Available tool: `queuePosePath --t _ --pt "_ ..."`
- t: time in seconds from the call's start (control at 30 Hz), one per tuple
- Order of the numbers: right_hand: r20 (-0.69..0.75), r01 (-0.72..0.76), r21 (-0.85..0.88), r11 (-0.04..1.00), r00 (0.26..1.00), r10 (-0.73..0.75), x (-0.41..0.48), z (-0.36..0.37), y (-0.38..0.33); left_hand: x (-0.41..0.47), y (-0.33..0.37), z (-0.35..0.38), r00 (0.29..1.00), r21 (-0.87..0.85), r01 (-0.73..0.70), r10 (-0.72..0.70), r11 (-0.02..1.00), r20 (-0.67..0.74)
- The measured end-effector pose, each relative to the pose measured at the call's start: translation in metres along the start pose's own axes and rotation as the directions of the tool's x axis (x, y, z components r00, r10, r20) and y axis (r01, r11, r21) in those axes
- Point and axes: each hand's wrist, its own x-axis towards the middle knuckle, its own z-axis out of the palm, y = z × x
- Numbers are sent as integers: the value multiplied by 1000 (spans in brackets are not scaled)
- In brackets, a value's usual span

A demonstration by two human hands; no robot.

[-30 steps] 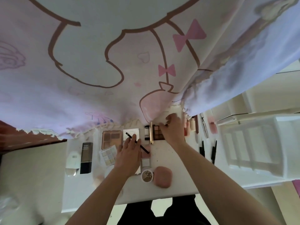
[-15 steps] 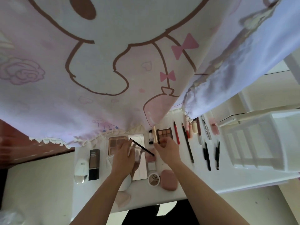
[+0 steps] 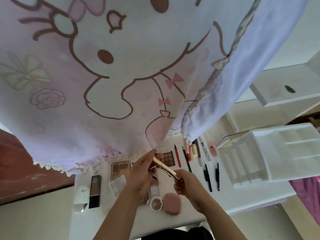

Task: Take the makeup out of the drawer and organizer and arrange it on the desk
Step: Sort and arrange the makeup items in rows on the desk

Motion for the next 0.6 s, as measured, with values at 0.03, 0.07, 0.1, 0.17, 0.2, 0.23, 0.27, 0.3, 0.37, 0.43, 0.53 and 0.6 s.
queuePosePath --t 0.03,0.07,0.1,0.17,0.2,0.23,0.27,0.3,0.37,0.43,0.53,0.6 --pt "7 0 17 1000 1000 0 -5 -1 -7 -4 2 4 1000 -11 -22 22 1000 18" --pt "19 4 21 1000 1000 -5 -10 -1 -14 -8 5 9 998 -22 -44 45 999 35" --pt "36 10 14 1000 999 -11 -15 -1 -21 -12 7 13 996 -36 -69 71 997 59" --pt "76 43 -6 999 996 -43 -26 -2 -33 -21 13 20 986 -59 -125 131 990 102" --pt "90 56 -4 998 994 -55 -31 -3 -38 -25 16 23 980 -62 -158 164 986 112" --pt "92 68 3 998 993 -68 -35 -3 -42 -28 18 25 975 -54 -191 196 980 109" --pt "88 100 1 995 991 -100 -39 -2 -45 -30 21 28 971 -44 -219 222 975 91" --pt "67 157 -29 987 986 -155 -41 -1 -46 -33 23 30 969 -41 -238 240 970 59" --pt "0 336 -314 888 935 -354 -40 -1 -42 -33 24 34 971 -58 -238 237 969 -29" --pt "10 436 -581 688 849 -529 -38 -4 -36 -32 22 38 973 -66 -218 211 974 -96" --pt "-9 468 -476 744 844 -537 -39 -11 -33 -33 18 41 980 -91 -182 173 979 -99" --pt "13 402 -352 845 905 -425 -46 -14 -40 -35 19 41 981 -111 -178 168 978 -93"
